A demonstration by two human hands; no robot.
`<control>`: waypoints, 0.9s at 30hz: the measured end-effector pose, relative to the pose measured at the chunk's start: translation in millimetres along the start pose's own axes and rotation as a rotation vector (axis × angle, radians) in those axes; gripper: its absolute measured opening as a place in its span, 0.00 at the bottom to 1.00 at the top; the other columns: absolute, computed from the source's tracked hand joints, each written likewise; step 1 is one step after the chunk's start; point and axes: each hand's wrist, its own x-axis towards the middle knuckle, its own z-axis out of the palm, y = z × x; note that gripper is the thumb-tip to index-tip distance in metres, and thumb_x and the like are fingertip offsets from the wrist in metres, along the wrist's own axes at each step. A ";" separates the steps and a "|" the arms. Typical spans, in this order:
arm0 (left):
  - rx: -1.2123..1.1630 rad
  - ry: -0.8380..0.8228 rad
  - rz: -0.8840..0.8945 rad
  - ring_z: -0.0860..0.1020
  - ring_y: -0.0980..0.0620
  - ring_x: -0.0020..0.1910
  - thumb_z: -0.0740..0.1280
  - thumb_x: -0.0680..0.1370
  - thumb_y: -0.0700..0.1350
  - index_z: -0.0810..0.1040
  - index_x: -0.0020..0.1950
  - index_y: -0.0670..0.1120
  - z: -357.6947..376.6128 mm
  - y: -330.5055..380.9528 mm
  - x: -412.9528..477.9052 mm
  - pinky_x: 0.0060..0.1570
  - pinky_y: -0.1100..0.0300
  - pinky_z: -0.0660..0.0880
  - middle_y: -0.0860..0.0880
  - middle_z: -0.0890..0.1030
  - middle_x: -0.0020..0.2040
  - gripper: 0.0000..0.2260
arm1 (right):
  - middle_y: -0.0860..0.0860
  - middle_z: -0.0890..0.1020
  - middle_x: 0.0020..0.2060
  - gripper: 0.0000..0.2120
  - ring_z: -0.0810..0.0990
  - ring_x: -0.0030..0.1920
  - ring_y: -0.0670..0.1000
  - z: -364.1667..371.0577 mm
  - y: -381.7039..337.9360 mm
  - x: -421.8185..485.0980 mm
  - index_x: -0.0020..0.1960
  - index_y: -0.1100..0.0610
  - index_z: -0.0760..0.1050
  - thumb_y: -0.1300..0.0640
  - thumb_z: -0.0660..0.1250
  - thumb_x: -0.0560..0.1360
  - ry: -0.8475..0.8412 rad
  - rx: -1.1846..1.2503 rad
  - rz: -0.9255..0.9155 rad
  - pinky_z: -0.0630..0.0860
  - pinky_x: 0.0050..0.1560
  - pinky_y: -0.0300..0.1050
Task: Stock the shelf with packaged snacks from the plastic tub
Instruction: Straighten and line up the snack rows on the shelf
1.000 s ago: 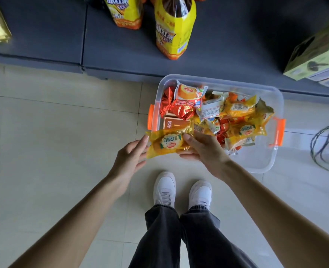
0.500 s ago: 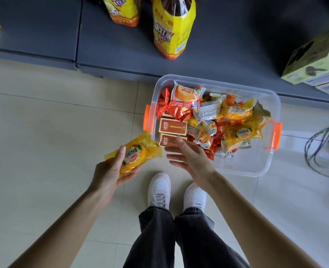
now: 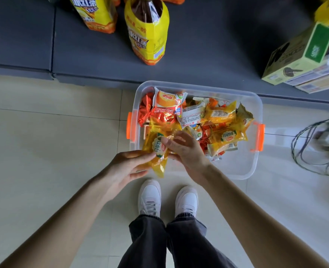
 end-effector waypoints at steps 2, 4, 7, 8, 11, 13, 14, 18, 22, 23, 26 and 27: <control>0.111 -0.038 0.005 0.83 0.48 0.50 0.75 0.63 0.46 0.80 0.56 0.44 3.9 4.8 3.0 0.52 0.57 0.77 0.47 0.85 0.49 0.22 | 0.54 0.82 0.50 0.17 0.81 0.47 0.49 -7.7 -6.5 3.7 0.56 0.60 0.73 0.57 0.73 0.71 -0.083 -0.160 0.015 0.76 0.40 0.38; 0.150 -0.042 0.029 0.84 0.49 0.50 0.76 0.63 0.47 0.79 0.58 0.46 12.2 4.4 6.9 0.53 0.54 0.78 0.47 0.85 0.50 0.24 | 0.56 0.82 0.50 0.15 0.81 0.48 0.50 -10.5 -8.5 4.5 0.54 0.62 0.75 0.55 0.72 0.72 -0.158 -0.303 0.014 0.77 0.41 0.38; 0.078 0.030 0.088 0.84 0.50 0.47 0.74 0.64 0.48 0.80 0.56 0.46 25.6 1.1 10.1 0.49 0.54 0.79 0.48 0.86 0.48 0.22 | 0.57 0.82 0.46 0.16 0.83 0.47 0.55 -24.8 -15.5 8.5 0.53 0.64 0.77 0.51 0.67 0.75 -0.127 -0.354 -0.009 0.81 0.44 0.43; 0.034 0.062 0.092 0.84 0.50 0.46 0.74 0.64 0.49 0.80 0.55 0.46 28.0 0.1 11.8 0.47 0.56 0.79 0.48 0.86 0.47 0.20 | 0.55 0.83 0.43 0.13 0.83 0.44 0.55 -36.3 -18.8 13.9 0.51 0.62 0.78 0.52 0.67 0.76 -0.006 -0.377 -0.058 0.82 0.43 0.43; -0.103 0.120 0.065 0.84 0.50 0.43 0.73 0.64 0.49 0.79 0.55 0.47 31.7 -2.8 17.4 0.43 0.57 0.77 0.48 0.86 0.47 0.20 | 0.51 0.81 0.45 0.08 0.79 0.47 0.53 -88.7 -29.6 33.7 0.52 0.58 0.78 0.59 0.70 0.74 0.606 -0.785 -0.317 0.77 0.44 0.40; -0.164 0.128 0.049 0.84 0.50 0.44 0.73 0.64 0.49 0.79 0.55 0.48 32.6 -4.4 21.7 0.45 0.56 0.77 0.49 0.86 0.47 0.20 | 0.56 0.77 0.56 0.17 0.74 0.56 0.57 -121.5 -35.7 42.7 0.59 0.59 0.75 0.63 0.71 0.71 0.726 -1.067 -0.429 0.72 0.53 0.46; -0.178 0.132 0.045 0.84 0.51 0.44 0.72 0.64 0.49 0.79 0.55 0.48 32.8 -5.1 23.9 0.46 0.55 0.77 0.49 0.86 0.47 0.19 | 0.58 0.75 0.59 0.21 0.72 0.59 0.59 -133.7 -38.6 46.9 0.62 0.59 0.74 0.63 0.72 0.70 0.686 -1.198 -0.445 0.70 0.55 0.48; -0.200 0.171 0.050 0.84 0.51 0.47 0.71 0.66 0.51 0.78 0.56 0.49 32.7 -9.3 32.1 0.49 0.54 0.77 0.50 0.86 0.49 0.19 | 0.57 0.74 0.64 0.27 0.70 0.62 0.60 -154.4 -50.2 62.4 0.66 0.56 0.72 0.57 0.75 0.69 0.435 -1.518 -0.528 0.69 0.59 0.53; -0.214 0.184 0.041 0.83 0.51 0.51 0.72 0.65 0.51 0.78 0.57 0.49 32.3 -11.4 37.9 0.48 0.55 0.77 0.50 0.85 0.51 0.21 | 0.57 0.76 0.64 0.29 0.69 0.63 0.60 -156.2 -55.8 75.8 0.67 0.57 0.73 0.52 0.75 0.68 0.360 -1.697 -0.560 0.64 0.62 0.54; -0.227 0.191 0.039 0.83 0.51 0.51 0.72 0.65 0.51 0.78 0.57 0.48 32.1 -11.7 38.3 0.48 0.55 0.77 0.50 0.85 0.51 0.21 | 0.57 0.76 0.63 0.29 0.69 0.62 0.60 -155.6 -57.4 78.1 0.66 0.57 0.73 0.51 0.75 0.68 0.367 -1.726 -0.558 0.63 0.62 0.54; -0.241 0.204 0.042 0.83 0.51 0.51 0.72 0.65 0.52 0.77 0.58 0.48 33.4 -11.4 35.8 0.47 0.56 0.77 0.50 0.85 0.52 0.22 | 0.57 0.78 0.59 0.27 0.69 0.60 0.59 -154.0 -62.1 80.7 0.64 0.58 0.74 0.48 0.74 0.69 0.395 -1.714 -0.547 0.63 0.60 0.53; -0.241 0.209 0.048 0.83 0.51 0.52 0.72 0.65 0.52 0.77 0.58 0.47 34.2 -11.2 34.1 0.47 0.56 0.77 0.49 0.85 0.52 0.23 | 0.57 0.79 0.57 0.27 0.70 0.59 0.59 -153.1 -63.7 79.7 0.63 0.59 0.75 0.47 0.73 0.69 0.404 -1.687 -0.542 0.63 0.59 0.52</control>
